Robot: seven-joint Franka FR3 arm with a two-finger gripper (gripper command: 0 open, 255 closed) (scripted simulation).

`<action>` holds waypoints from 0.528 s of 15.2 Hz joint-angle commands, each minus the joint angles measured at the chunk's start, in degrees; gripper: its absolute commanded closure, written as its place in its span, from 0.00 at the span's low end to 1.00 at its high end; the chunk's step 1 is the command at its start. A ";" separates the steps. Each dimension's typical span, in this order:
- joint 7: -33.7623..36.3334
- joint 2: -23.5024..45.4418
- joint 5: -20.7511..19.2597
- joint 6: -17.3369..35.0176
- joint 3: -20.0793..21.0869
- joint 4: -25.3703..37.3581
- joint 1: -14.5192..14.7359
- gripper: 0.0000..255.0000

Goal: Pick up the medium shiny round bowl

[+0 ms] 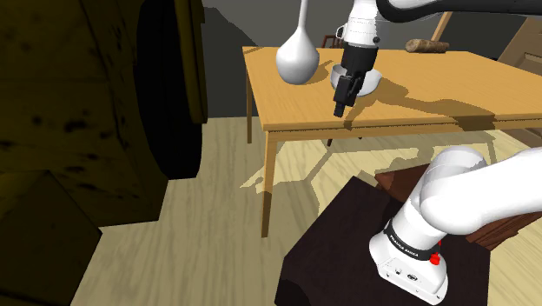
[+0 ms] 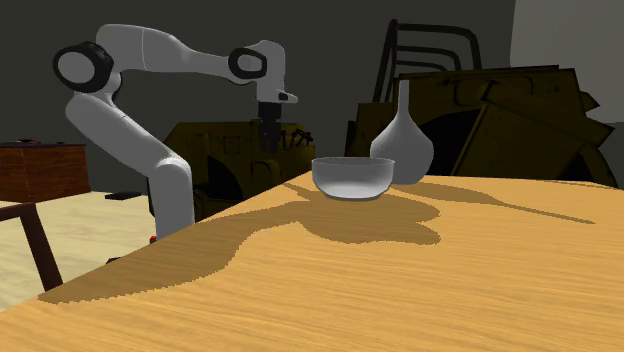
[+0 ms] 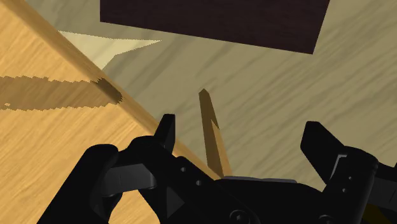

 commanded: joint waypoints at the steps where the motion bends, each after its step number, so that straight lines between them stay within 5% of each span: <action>1: 0.00 0.00 0.00 0.00 0.00 0.00 0.00 0.00; 8: -9.19 8.70 -5.12 0.56 -8.01 8.01 -2.32 0.00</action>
